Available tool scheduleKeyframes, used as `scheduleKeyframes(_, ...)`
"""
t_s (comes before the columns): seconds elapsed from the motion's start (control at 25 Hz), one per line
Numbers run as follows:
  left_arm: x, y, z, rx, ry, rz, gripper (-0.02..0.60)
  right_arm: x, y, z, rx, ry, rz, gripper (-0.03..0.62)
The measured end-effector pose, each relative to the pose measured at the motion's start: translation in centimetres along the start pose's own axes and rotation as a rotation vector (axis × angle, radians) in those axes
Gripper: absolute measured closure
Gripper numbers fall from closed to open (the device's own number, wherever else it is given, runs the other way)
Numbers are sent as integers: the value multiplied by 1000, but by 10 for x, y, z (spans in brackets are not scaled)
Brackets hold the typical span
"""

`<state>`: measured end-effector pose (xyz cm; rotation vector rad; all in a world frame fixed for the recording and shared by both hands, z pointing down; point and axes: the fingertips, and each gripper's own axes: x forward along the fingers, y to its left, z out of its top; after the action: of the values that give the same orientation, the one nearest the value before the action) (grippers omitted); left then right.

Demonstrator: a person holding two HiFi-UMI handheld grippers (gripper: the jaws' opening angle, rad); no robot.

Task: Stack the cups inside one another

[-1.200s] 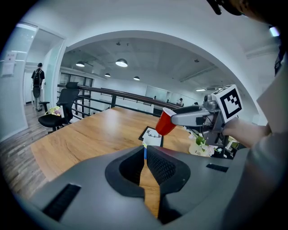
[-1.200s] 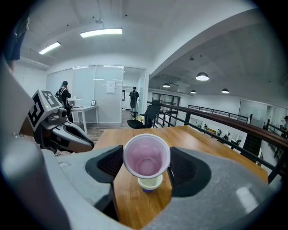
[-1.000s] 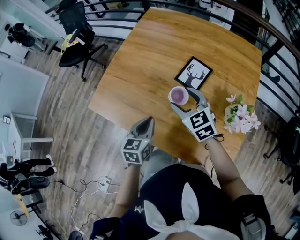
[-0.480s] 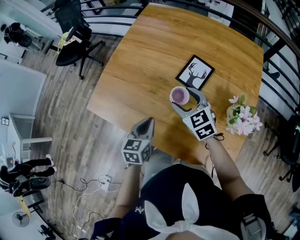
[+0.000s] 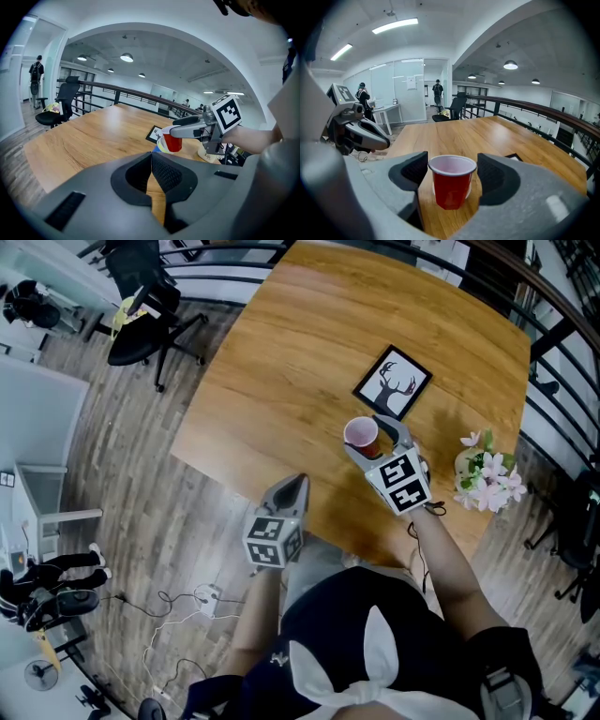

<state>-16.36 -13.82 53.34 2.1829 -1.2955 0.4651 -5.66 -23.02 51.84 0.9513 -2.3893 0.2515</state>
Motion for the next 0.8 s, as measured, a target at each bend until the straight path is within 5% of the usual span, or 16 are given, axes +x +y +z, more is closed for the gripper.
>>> scheduleKeyframes(0.8, 0, 5, -5, -20, 8, 14, 561, 6, -8, 3, -4, -65, -51, 287)
